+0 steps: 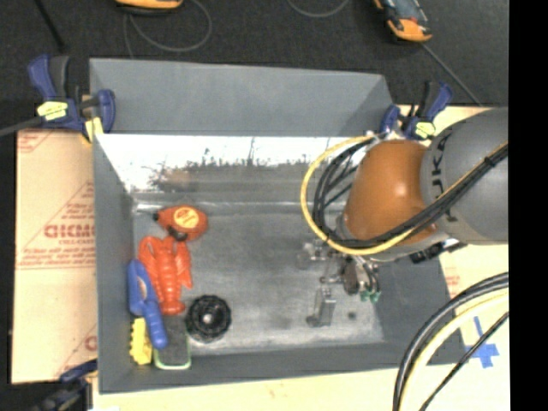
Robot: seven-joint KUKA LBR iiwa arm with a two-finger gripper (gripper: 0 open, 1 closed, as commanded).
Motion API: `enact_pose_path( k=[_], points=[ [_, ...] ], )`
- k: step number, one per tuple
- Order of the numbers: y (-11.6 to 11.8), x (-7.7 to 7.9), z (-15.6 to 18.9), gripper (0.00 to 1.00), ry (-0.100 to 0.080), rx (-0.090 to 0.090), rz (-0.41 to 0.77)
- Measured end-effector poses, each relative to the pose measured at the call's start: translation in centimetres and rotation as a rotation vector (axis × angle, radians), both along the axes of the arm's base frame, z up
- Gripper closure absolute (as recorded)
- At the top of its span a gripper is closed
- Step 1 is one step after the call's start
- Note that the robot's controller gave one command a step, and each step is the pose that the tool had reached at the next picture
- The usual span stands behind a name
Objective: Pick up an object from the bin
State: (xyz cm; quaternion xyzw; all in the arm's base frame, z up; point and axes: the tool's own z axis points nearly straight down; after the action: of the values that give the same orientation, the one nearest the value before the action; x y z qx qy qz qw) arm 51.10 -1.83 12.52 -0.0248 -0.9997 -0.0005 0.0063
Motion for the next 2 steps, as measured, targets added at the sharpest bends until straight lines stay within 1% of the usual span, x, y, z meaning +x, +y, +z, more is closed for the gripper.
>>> enact_pose_path(
  k=[1,2],
  points=[
    [4.4,-1.0,3.7,0.0,-0.019,-0.002,0.031],
    [7.7,-1.1,2.5,0.0,-0.016,-0.001,0.091]
  ],
)
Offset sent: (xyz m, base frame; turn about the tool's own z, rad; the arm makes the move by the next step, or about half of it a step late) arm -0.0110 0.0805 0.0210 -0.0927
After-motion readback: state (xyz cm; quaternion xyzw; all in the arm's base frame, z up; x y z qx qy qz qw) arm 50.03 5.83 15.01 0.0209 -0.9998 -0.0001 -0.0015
